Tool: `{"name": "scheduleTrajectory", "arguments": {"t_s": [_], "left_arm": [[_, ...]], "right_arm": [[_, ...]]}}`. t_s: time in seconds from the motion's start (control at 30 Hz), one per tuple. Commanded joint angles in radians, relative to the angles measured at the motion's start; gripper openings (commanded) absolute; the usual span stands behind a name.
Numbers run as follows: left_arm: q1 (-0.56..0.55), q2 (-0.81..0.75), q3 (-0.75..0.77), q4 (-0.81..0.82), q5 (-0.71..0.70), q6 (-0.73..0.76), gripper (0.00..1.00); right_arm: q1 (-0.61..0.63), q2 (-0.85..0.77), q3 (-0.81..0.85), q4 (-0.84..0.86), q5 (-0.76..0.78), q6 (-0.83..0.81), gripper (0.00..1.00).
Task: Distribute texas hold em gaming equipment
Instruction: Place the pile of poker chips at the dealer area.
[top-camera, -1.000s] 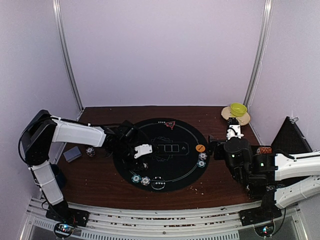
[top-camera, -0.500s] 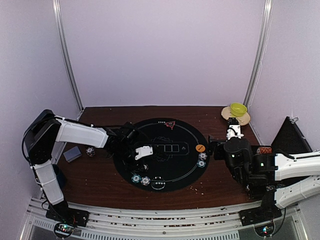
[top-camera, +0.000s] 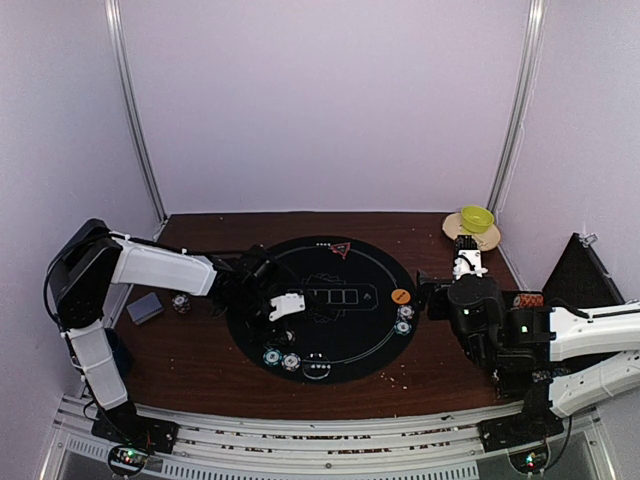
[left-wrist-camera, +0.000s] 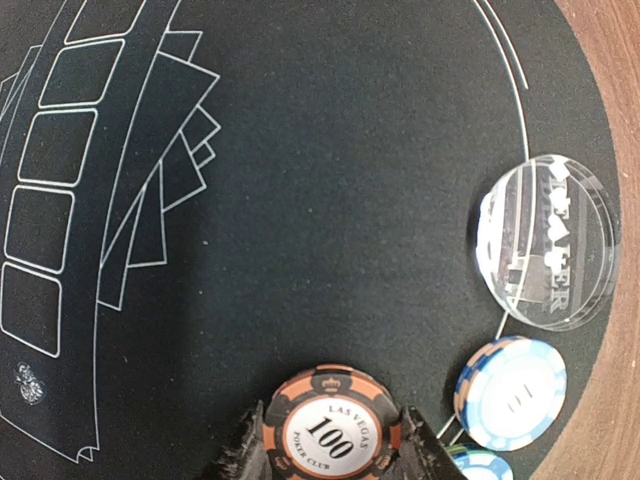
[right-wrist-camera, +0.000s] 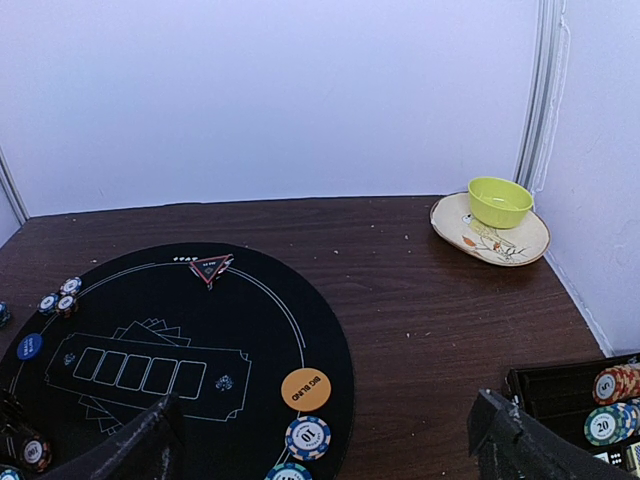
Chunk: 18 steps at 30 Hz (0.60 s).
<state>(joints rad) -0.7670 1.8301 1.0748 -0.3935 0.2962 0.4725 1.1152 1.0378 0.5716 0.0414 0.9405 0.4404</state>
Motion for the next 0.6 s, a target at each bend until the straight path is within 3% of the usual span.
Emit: {"name": "scheduleTrajectory", "arguments": {"t_s": [0.0, 0.33, 0.57], "left_arm": [[-0.005, -0.02, 0.011, -0.011, 0.022, 0.019, 0.34], [-0.005, -0.019, 0.016, -0.031, 0.042, 0.027, 0.35], [-0.005, -0.024, 0.022, -0.035, 0.047, 0.025, 0.45]], "right_arm": [[0.005, -0.017, 0.028, -0.016, 0.007, -0.008, 1.0], [0.006, -0.018, 0.027, -0.016, 0.007, -0.008, 1.0], [0.007, -0.019, 0.027, -0.017, 0.006, -0.007, 1.0]]}}
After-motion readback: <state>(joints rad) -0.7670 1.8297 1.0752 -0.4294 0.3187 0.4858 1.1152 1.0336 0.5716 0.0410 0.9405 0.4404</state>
